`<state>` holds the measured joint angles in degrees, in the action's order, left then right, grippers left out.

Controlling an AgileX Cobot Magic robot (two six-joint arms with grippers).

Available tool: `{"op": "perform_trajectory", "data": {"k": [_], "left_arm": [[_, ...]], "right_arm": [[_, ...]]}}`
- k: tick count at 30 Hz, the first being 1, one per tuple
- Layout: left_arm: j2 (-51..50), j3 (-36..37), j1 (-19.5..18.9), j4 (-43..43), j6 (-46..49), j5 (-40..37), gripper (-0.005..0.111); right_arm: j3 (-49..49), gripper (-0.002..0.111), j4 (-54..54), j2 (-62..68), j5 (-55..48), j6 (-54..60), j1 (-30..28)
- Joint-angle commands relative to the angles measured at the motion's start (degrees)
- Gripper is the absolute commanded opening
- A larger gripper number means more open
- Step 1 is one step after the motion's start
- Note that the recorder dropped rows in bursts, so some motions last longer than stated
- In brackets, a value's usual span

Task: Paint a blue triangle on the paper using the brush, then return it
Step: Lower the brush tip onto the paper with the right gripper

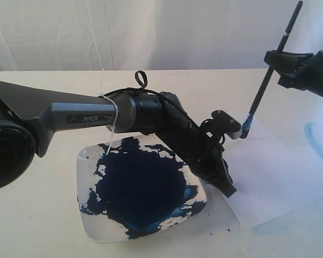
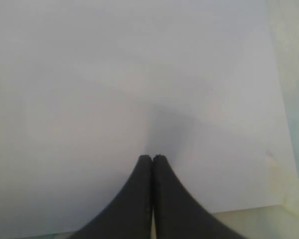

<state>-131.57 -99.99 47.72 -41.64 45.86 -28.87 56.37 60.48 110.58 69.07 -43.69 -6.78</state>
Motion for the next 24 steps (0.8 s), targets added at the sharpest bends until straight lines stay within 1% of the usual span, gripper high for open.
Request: {"op": "perform_trajectory", "data": {"k": [1, 7, 12, 24], "left_arm": [[-0.4, -0.1, 0.4, 0.2, -0.1, -0.6, 0.0], [-0.4, -0.1, 0.4, 0.2, -0.1, -0.7, 0.0], [-0.4, -0.1, 0.4, 0.2, 0.1, -0.7, 0.0], [-0.4, -0.1, 0.4, 0.2, 0.1, -0.7, 0.0]], "right_arm": [[0.3, 0.0, -0.6, 0.3, 0.9, 0.0, 2.5], [0.3, 0.0, -1.9, 0.3, 0.9, 0.0, 6.4], [0.3, 0.0, -2.0, 0.3, 0.9, 0.0, 8.1], [0.3, 0.0, -1.2, 0.3, 0.9, 0.0, 8.4]]}}
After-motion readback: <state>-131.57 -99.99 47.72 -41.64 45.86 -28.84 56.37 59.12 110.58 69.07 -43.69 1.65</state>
